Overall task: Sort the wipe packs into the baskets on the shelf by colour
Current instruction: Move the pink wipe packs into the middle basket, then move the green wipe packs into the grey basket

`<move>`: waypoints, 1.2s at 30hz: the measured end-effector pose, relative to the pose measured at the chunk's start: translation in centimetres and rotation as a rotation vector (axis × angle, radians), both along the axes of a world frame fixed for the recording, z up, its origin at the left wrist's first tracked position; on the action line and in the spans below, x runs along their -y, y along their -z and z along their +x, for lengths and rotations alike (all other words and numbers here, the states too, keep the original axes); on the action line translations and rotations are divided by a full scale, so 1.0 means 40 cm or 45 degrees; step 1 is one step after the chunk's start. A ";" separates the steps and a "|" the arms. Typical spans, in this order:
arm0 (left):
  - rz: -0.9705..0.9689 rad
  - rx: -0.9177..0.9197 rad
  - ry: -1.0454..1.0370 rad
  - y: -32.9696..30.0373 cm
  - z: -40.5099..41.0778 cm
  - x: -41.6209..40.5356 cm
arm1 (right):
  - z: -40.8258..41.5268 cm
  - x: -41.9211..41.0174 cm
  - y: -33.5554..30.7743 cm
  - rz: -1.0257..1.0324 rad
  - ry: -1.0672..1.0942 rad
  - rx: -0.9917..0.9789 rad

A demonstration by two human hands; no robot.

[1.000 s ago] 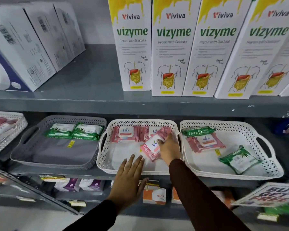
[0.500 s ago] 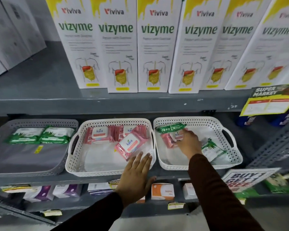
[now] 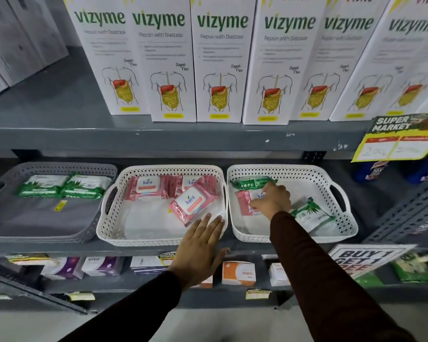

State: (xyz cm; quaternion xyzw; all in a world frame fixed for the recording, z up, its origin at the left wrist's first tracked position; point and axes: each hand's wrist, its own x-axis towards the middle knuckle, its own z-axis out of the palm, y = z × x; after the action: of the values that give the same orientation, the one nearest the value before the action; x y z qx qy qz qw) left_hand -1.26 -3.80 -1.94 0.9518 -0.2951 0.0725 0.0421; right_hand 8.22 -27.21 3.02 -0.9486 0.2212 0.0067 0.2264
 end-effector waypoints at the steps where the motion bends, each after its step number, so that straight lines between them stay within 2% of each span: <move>1: -0.002 -0.010 -0.009 0.002 -0.003 -0.010 | -0.006 -0.002 0.001 0.029 0.032 0.037; 7: -0.022 -0.003 -0.122 0.001 -0.009 -0.155 | -0.066 -0.048 -0.034 0.185 0.108 0.356; 10: -0.047 -0.020 -0.166 -0.002 -0.011 -0.253 | -0.078 -0.108 -0.069 0.308 -0.041 0.661; 12: -0.073 -0.039 -0.213 -0.006 -0.011 -0.317 | -0.066 -0.171 -0.092 0.449 -0.227 0.774; 14: -0.071 -0.052 -0.252 -0.010 -0.011 -0.375 | -0.042 -0.253 -0.107 0.495 -0.453 0.689; 18: -0.077 -0.080 -0.317 -0.011 -0.012 -0.470 | 0.013 -0.442 -0.094 0.331 -0.952 0.485; 20: -0.079 -0.100 -0.334 -0.018 -0.010 -0.496 | 0.034 -0.525 -0.070 0.277 -1.091 0.416; 23: -0.063 -0.109 -0.332 -0.026 -0.011 -0.507 | 0.050 -0.608 -0.013 -0.031 -1.167 0.248; 26: -0.040 -0.102 -0.376 -0.025 -0.016 -0.498 | 0.046 -0.634 0.019 -0.049 -1.169 0.184; 29: -0.013 -0.112 -0.367 -0.023 -0.020 -0.456 | 0.033 -0.605 0.024 0.048 -1.106 0.271; 33: -0.024 -0.138 -0.226 -0.024 -0.015 -0.363 | 0.019 -0.446 0.011 0.235 -0.583 0.826; 36: -0.016 -0.137 -0.164 -0.026 -0.013 -0.281 | 0.035 -0.260 0.001 0.072 -0.218 0.866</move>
State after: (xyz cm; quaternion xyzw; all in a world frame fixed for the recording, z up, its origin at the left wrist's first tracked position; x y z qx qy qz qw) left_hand -1.78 7.46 -0.91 0.9711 -0.2300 0.0255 0.0591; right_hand 9.63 -16.83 2.97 -0.9049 0.0525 -0.2845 0.3121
